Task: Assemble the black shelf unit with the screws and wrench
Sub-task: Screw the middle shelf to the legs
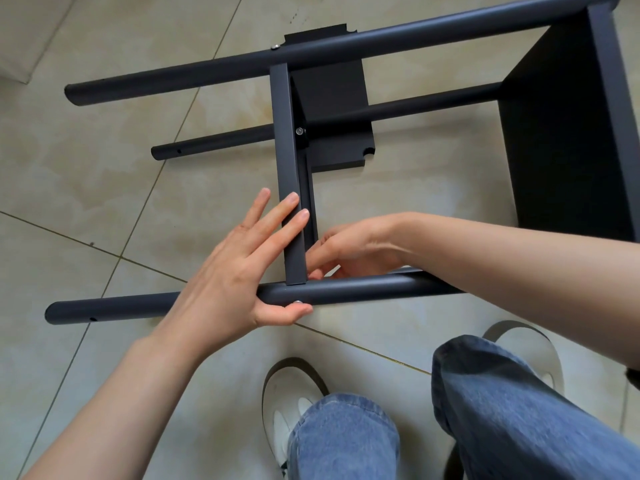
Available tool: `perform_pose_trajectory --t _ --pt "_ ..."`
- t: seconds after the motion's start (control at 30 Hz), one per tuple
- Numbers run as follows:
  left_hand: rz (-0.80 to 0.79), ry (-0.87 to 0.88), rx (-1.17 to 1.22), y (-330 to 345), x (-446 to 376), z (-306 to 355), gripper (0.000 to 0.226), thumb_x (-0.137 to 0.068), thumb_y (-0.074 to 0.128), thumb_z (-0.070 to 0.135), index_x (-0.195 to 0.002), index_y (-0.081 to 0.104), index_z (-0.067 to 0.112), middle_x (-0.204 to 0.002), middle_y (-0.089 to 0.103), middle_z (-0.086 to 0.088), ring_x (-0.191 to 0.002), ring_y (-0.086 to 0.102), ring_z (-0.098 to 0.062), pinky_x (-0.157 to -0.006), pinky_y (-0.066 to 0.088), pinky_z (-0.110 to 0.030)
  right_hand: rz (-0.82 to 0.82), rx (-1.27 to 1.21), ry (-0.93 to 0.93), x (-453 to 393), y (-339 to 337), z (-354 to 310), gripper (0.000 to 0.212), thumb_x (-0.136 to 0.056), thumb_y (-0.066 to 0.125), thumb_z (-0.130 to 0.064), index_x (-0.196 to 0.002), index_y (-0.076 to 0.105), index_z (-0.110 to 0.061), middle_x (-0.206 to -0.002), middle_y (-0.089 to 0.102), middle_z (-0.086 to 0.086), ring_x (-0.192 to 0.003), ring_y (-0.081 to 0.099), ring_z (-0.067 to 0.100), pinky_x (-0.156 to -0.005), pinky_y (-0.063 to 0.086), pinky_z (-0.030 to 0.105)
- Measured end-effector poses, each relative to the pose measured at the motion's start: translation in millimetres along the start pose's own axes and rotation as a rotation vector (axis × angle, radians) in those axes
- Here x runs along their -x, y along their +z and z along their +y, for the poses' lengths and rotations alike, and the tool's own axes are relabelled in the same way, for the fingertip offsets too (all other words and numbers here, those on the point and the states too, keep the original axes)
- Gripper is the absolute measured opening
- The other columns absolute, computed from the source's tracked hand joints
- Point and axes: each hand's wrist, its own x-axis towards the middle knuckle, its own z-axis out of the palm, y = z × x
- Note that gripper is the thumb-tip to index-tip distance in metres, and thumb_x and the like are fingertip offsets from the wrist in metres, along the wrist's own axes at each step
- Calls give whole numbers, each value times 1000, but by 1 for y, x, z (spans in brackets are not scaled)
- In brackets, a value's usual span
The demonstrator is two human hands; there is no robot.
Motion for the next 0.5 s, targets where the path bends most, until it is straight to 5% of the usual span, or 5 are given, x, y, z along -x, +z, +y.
perform_pose_trajectory --t 0.27,0.5 --pt "1 -31 94 -1 1 1 99 -75 65 62 -158 27 24 -166 12 16 -151 21 -8 -113 34 -35 -36 -28 9 7 -10 0 15 -96 56 -16 -82 59 -11 -89 51 9 -87 48 23 -84 39 34" --pt "11 -27 102 -1 1 1 98 -74 64 63 -157 29 25 -165 14 16 -150 24 -6 -114 33 -31 -30 -26 5 -2 -5 1 23 -94 52 -9 -71 54 -10 -74 50 5 -76 49 19 -85 38 36"
